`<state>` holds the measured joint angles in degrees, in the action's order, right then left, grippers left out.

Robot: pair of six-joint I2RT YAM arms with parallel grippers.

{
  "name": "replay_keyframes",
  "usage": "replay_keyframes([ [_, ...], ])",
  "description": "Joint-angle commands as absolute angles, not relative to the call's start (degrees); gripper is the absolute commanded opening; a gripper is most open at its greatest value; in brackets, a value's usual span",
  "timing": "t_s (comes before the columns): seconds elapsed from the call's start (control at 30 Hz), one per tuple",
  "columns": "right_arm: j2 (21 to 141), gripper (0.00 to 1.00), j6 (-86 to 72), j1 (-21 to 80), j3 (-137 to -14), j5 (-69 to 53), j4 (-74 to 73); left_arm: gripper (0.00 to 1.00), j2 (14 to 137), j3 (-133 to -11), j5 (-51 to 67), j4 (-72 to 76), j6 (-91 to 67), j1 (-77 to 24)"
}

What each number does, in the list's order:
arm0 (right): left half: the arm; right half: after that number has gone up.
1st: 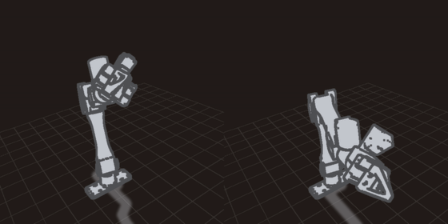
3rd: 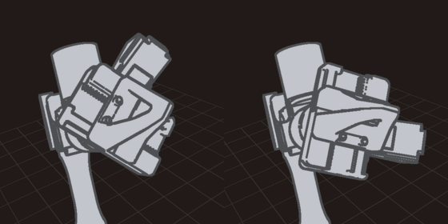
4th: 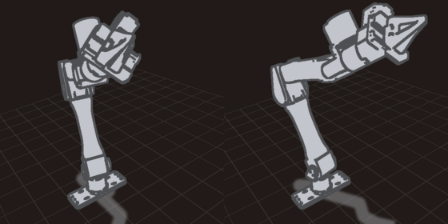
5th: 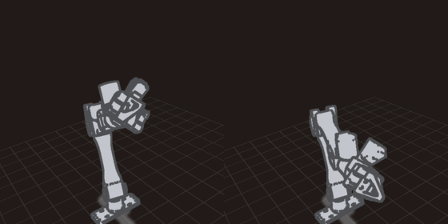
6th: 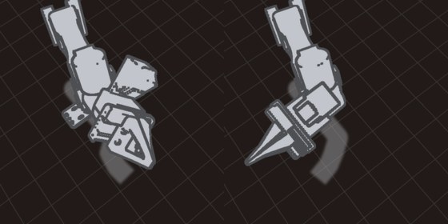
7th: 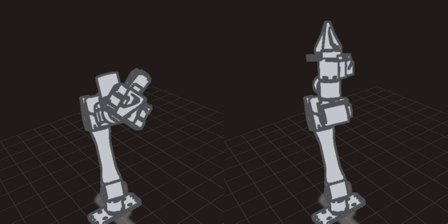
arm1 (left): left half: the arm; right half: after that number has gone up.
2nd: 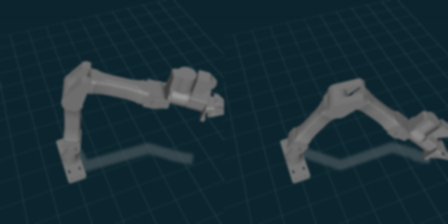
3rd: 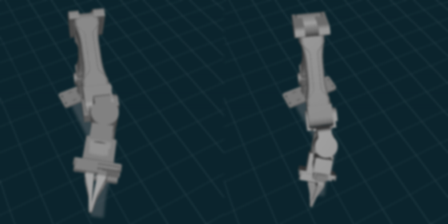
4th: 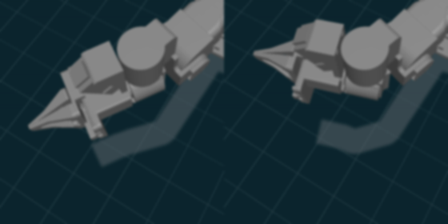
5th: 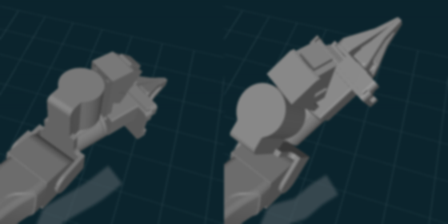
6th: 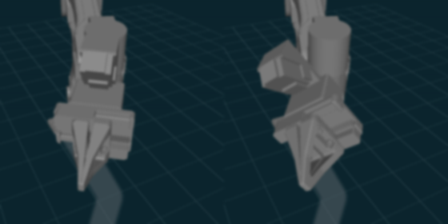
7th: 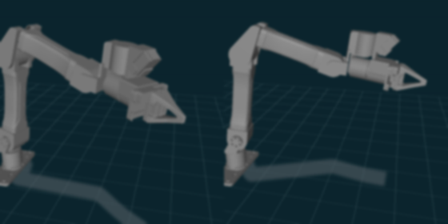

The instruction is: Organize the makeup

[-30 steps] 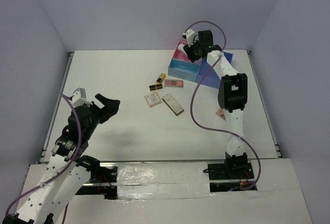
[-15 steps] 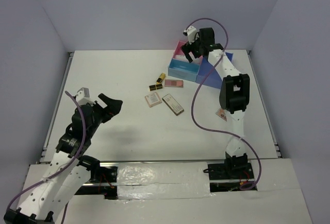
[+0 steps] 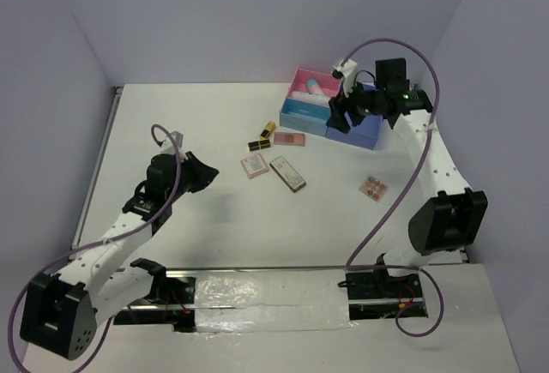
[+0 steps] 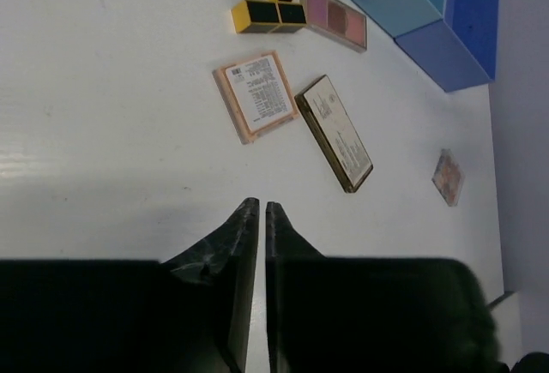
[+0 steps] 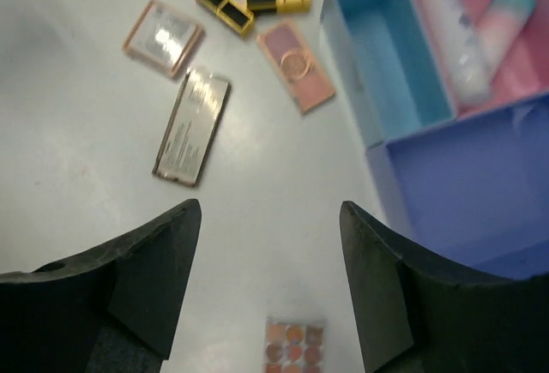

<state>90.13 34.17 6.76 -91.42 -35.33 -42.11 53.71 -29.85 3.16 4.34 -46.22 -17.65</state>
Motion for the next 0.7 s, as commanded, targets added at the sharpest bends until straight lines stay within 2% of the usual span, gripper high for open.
replay_keyframes([
  [0.0,86.77,0.74,37.09,3.0,-81.34,-35.96,-53.34,0.23,58.17,-33.83,10.54,11.86,-42.98,-17.23],
  [0.03,85.53,0.76,37.09,2.21,-79.65,-34.82,-53.35,0.29,59.14,-34.27,11.33,12.13,-42.8,-17.23],
  [0.07,84.21,0.84,37.0,1.68,-77.71,-31.93,-53.44,0.45,60.89,-34.54,11.95,12.39,-42.63,-17.14],
  [0.13,80.61,0.88,36.22,0.45,-72.98,-28.14,-52.74,0.67,63.18,-35.07,13.88,13.44,-42.54,-17.14],
  [0.23,76.05,0.95,34.2,0.35,-65.93,-19.54,-49.23,0.76,65.29,-35.42,15.99,14.59,-42.01,-17.14],
  [0.37,74.09,1.0,32.6,0.44,-58.64,-9.86,-44.48,0.79,66.71,-36.21,17.4,14.41,-41.31,-17.14],
  [0.53,73.74,1.0,36.73,0.44,-53.62,-6.42,-37.98,0.79,66.97,-36.74,18.46,13.36,-40.08,-17.23],
  [0.67,78.38,1.0,42.79,-1.32,-54.05,-5.71,-38.14,0.8,66.53,-37.27,18.28,11.69,-39.11,-17.23],
])
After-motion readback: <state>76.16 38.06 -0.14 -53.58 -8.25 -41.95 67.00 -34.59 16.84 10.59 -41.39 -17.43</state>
